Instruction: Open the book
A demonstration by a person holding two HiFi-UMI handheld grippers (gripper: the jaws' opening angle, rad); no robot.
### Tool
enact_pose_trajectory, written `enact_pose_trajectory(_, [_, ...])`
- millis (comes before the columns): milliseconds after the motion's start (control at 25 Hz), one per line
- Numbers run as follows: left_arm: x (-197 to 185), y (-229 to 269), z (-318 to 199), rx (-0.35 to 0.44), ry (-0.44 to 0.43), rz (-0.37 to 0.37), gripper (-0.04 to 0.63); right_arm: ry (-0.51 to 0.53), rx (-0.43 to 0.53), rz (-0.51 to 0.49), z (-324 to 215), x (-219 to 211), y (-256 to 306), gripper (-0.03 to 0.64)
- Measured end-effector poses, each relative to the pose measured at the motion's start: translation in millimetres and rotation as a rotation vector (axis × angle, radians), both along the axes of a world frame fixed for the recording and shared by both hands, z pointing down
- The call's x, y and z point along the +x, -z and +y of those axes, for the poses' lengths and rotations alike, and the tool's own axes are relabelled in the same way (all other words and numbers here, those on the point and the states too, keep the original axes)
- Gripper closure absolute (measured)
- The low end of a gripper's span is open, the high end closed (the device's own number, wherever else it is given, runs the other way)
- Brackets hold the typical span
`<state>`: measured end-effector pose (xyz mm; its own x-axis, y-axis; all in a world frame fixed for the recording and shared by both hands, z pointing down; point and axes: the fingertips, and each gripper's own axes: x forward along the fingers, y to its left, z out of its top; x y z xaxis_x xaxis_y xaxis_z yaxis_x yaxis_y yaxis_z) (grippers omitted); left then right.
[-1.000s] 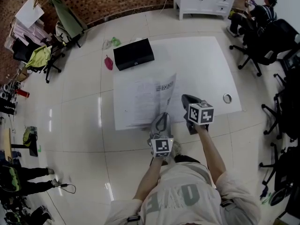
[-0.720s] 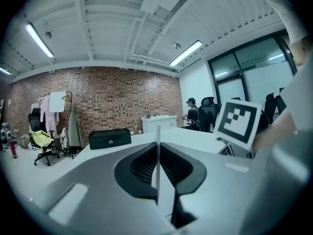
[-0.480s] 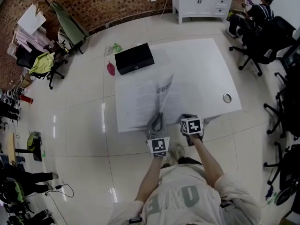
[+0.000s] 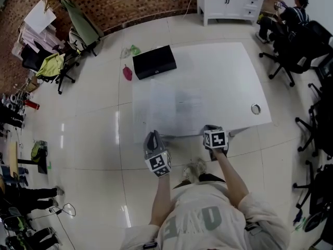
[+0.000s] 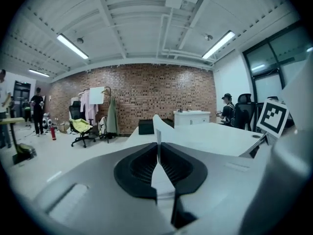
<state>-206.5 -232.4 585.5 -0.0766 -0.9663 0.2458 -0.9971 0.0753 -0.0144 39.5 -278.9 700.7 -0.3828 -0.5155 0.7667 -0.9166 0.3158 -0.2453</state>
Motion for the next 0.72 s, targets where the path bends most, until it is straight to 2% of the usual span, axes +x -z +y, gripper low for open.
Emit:
enact_pose_trajectory(120, [-21.6,-33.2,12.6,-0.091,0.063,0.021,0.554,0.000,-0.010,-0.013,-0.6,-0.1,-1.4,0.614])
enact_pose_trajectory(240, [-31.6,-65.2,24.3,-0.188,0.091,0.060,0.537,-0.001,-0.011,-0.019,-0.1,-0.9,-1.7,0.614])
enact_pose_trajectory(320, [-32.7,-76.3,29.7,-0.216,0.096,0.085,0.505,0.001,0.001,-0.007,0.4,-0.7,-0.4,0.614])
enact_pose_trajectory(560, [-41.7,-62.9,32.4,-0.149,0.138,0.060,0.438,0.026,0.025,0.026,1.3,-1.8,3.9,0.612])
enact_pose_trajectory(720, [-49.2,-43.3,36.5,-0.081,0.193,0.043,0.442,0.058,0.062,0.050,2.0,-3.7,13.9,0.612])
